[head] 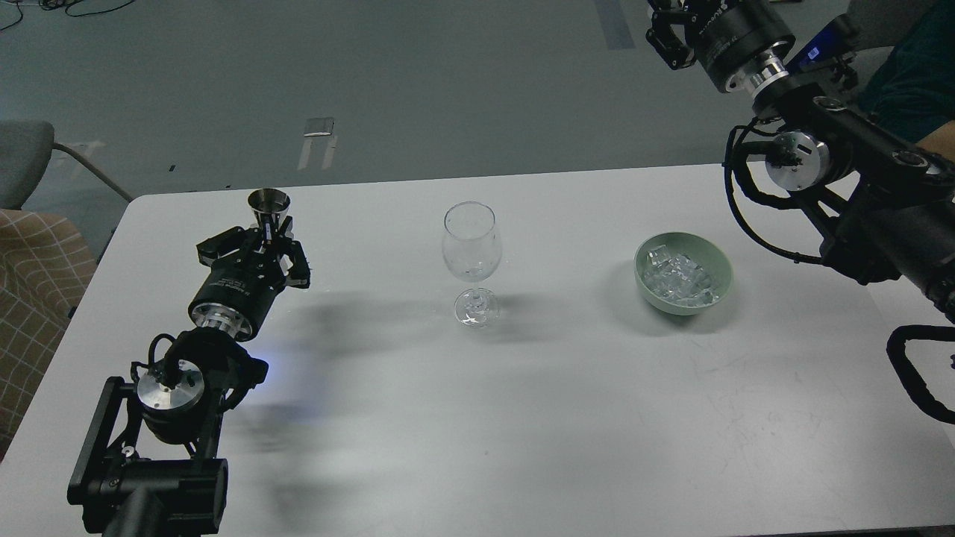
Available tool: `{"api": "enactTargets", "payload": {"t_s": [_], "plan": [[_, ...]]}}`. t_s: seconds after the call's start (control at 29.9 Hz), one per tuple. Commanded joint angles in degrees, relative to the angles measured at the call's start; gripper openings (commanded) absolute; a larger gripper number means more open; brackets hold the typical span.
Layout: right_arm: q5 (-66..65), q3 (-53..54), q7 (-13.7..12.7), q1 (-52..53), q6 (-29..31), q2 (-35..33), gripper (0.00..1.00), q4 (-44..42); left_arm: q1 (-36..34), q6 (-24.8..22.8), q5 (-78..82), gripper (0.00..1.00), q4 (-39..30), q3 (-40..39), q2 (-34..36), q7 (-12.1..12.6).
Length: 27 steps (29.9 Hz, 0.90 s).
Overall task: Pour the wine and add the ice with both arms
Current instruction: 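Carry the jigger with the left gripper up beside the wine glass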
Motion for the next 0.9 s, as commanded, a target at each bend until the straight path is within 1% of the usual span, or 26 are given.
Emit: {"api": "enactTargets", "payload": {"t_s": [0.0, 0.13, 0.2, 0.33, 0.47, 0.67, 0.87], "plan": [[0.0, 0.0, 0.0, -0.01, 0.01, 0.01, 1.0, 0.0, -1.3, 3.21, 0.1, 0.05, -3.28, 1.82, -0.09, 0.17], [0.0, -0.09, 0.0, -0.01, 0.01, -0.08, 1.0, 0.0, -2.1, 6.12, 0.1, 0.05, -6.62, 3.13, -0.36, 0.34], [0.0, -0.08, 0.0, -0.01, 0.01, -0.08, 1.0, 0.0, -2.19, 8.57, 0.18, 0.05, -9.87, 5.94, -0.36, 0.34], [0.0, 0.0, 0.0, -0.01, 0.01, -0.08, 1.0, 0.0, -2.1, 10.52, 0.27, 0.05, -13.3, 8.4, -0.36, 0.43], [0.0, 0.0, 0.0, -0.1, 0.01, 0.0, 1.0, 0.0, -2.01, 13.41, 0.45, 0.05, -16.47, 11.48, -0.36, 0.43], [0.0, 0.0, 0.0, -0.1, 0.01, 0.09, 1.0, 0.0, -2.28, 15.53, 3.34, 0.05, -17.09, 15.61, -0.36, 0.43], [0.0, -0.08, 0.0, -0.45, 0.01, 0.01, 1.0, 0.0, -2.19, 16.49, 6.68, 0.05, -17.09, 18.34, -0.36, 0.43]]}}
